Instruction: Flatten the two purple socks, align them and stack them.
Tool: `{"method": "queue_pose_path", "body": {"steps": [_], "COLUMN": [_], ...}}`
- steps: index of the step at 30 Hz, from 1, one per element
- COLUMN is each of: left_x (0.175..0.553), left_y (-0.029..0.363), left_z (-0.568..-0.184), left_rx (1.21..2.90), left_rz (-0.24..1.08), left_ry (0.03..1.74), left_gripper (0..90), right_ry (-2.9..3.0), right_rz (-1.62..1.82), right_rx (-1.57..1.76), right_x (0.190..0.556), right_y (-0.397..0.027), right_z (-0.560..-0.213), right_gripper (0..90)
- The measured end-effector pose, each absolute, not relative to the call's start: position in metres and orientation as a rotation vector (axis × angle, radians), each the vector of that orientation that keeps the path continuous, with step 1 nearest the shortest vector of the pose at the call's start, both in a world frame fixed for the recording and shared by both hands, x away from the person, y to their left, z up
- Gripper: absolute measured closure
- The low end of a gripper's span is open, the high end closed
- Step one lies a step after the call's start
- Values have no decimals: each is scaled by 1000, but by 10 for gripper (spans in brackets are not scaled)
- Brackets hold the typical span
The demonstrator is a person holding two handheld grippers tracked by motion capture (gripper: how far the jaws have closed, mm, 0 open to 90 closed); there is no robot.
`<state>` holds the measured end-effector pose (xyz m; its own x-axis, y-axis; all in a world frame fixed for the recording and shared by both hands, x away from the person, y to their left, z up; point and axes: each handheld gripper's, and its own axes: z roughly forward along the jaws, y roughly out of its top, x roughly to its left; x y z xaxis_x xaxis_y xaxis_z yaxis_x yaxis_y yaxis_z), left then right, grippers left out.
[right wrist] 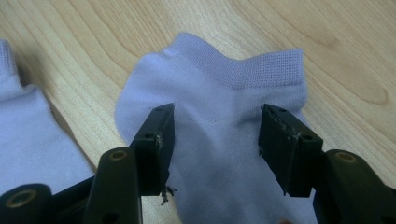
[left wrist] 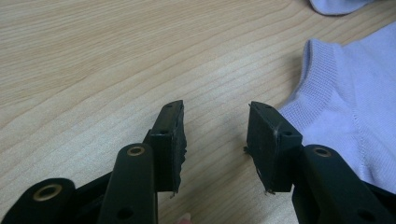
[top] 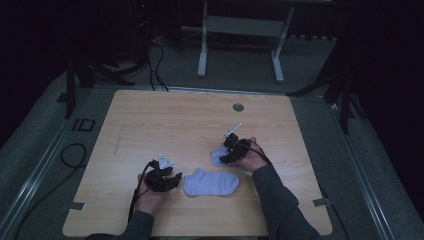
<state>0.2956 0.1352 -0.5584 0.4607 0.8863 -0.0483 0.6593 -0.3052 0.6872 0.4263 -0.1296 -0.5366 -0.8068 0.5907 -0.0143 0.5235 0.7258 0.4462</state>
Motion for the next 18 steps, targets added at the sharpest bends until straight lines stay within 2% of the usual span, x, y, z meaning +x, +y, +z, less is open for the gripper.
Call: {"method": "queue_pose_path", "body": {"steps": [4, 13, 16, 18], "left_x": [295, 295, 295, 295], "left_y": [135, 134, 134, 134], "left_z": [-558, -559, -559, -559], "left_rx": [2067, 2065, 2066, 2066], "left_rz": [455, 456, 455, 454], "left_ry": [1281, 1280, 1278, 1277], "left_gripper": [568, 567, 566, 566], "right_ry": [2769, 2737, 2727, 2727], "right_rz": [646, 666, 667, 667], "right_rx": [907, 948, 964, 961], "right_x": [426, 426, 426, 426], "right_y": [-130, -132, -132, -132], "right_z": [-537, -537, -536, -536], "right_gripper": [457, 544, 634, 654]}}
